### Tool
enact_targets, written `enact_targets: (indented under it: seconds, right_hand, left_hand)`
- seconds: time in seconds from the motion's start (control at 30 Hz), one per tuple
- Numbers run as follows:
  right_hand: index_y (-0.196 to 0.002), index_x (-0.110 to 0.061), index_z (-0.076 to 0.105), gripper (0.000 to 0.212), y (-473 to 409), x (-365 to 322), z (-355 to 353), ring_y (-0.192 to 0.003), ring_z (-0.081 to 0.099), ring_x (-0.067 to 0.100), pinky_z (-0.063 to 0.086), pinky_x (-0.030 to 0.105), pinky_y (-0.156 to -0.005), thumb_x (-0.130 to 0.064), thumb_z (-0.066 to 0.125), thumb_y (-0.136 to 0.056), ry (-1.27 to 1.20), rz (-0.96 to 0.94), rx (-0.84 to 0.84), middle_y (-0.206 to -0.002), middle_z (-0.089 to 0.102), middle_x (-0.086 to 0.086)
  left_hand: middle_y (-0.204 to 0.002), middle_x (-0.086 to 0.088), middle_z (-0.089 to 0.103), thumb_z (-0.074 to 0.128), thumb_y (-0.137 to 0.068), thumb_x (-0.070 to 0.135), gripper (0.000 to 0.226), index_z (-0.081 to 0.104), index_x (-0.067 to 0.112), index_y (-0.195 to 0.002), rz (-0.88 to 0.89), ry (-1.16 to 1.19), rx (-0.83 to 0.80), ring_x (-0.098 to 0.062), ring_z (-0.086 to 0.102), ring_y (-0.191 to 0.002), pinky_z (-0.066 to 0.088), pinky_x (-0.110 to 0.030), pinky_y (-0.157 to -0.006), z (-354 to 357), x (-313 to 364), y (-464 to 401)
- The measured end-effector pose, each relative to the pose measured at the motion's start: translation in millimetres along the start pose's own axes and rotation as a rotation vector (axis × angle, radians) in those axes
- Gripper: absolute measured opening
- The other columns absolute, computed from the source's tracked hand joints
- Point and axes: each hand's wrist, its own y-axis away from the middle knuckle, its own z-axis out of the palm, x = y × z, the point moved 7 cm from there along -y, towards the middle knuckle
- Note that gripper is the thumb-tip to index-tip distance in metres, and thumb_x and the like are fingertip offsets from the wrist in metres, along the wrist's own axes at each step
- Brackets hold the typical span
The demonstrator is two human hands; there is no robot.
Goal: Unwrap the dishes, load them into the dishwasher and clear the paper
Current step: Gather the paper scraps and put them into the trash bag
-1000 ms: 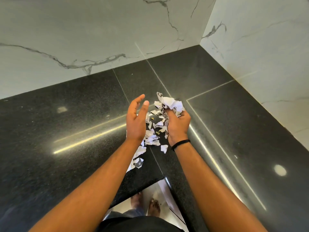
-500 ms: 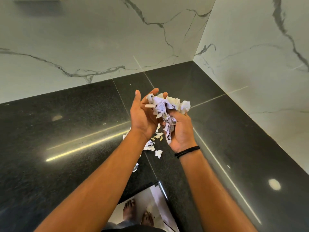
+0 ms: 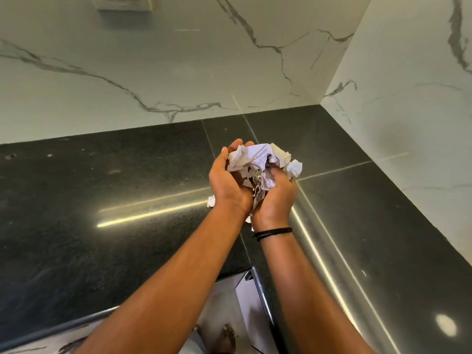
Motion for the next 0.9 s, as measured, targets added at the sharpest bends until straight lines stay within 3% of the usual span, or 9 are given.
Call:
enact_targets:
  seconds: [0.17, 0.27, 0.4, 0.5, 0.63, 0.8, 0.9]
  right_hand:
    - [-0.125, 0.003, 0.064, 0.031, 29, 30, 32, -0.097, 0.073, 0.028, 0.060, 0.037, -0.083, -0.004, 0.056, -0.096, -0.001, 0.073, -0.070, -0.109, 0.074, 0.016]
    - [-0.124, 0.002, 0.066, 0.030, 50, 57, 52, -0.104, 0.072, 0.031, 0.059, 0.042, -0.091, -0.006, 0.057, -0.095, 0.027, 0.114, -0.123, -0.115, 0.073, 0.018]
    - [-0.123, 0.000, 0.066, 0.030, 98, 109, 82, -0.099, 0.073, 0.025, 0.060, 0.037, -0.085, -0.005, 0.057, -0.096, 0.099, 0.204, -0.203, -0.108, 0.075, 0.013]
    - [-0.123, -0.001, 0.067, 0.030, 147, 154, 108, -0.107, 0.071, 0.033, 0.055, 0.049, -0.097, -0.008, 0.059, -0.095, 0.120, 0.283, -0.297, -0.115, 0.073, 0.018]
    - [-0.126, 0.003, 0.063, 0.032, 232, 213, 136, -0.114, 0.065, 0.042, 0.053, 0.052, -0.101, -0.009, 0.057, -0.097, 0.111, 0.392, -0.442, -0.123, 0.067, 0.026]
    - [-0.126, 0.007, 0.060, 0.033, 333, 281, 153, -0.111, 0.066, 0.043, 0.051, 0.054, -0.100, -0.007, 0.056, -0.096, 0.139, 0.505, -0.526, -0.115, 0.068, 0.026]
    - [-0.128, 0.008, 0.059, 0.046, 379, 326, 146, -0.118, 0.061, 0.047, 0.049, 0.056, -0.104, -0.015, 0.063, -0.088, 0.152, 0.556, -0.531, -0.124, 0.065, 0.029]
  left_hand:
    - [-0.111, -0.014, 0.071, 0.045, -0.103, 0.032, 0.032, 0.069, 0.012, -0.107, 0.084, 0.083, 0.034, -0.034, 0.066, -0.104, 0.051, -0.048, -0.102, -20, 46, 14]
    - [-0.108, -0.013, 0.071, 0.046, -0.102, 0.032, 0.031, 0.069, 0.012, -0.107, 0.144, 0.121, 0.059, -0.033, 0.067, -0.102, 0.052, -0.047, -0.101, -38, 81, 27]
    - [-0.110, -0.014, 0.071, 0.046, -0.102, 0.032, 0.032, 0.070, 0.012, -0.106, 0.264, 0.186, 0.094, -0.034, 0.066, -0.105, 0.051, -0.048, -0.102, -80, 148, 55]
    - [-0.107, -0.013, 0.072, 0.046, -0.102, 0.031, 0.032, 0.070, 0.011, -0.109, 0.362, 0.220, 0.143, -0.033, 0.067, -0.104, 0.053, -0.046, -0.099, -121, 201, 86]
    - [-0.108, -0.014, 0.071, 0.047, -0.101, 0.030, 0.031, 0.069, 0.010, -0.108, 0.467, 0.288, 0.185, -0.033, 0.067, -0.104, 0.051, -0.048, -0.103, -180, 273, 140]
    - [-0.099, -0.014, 0.072, 0.047, -0.100, 0.027, 0.029, 0.069, 0.008, -0.101, 0.600, 0.347, 0.256, -0.032, 0.067, -0.097, 0.053, -0.046, -0.099, -255, 347, 210]
    - [-0.094, -0.013, 0.073, 0.048, -0.098, 0.023, 0.027, 0.069, 0.007, -0.097, 0.654, 0.338, 0.319, -0.029, 0.071, -0.082, 0.059, -0.040, -0.083, -305, 374, 243]
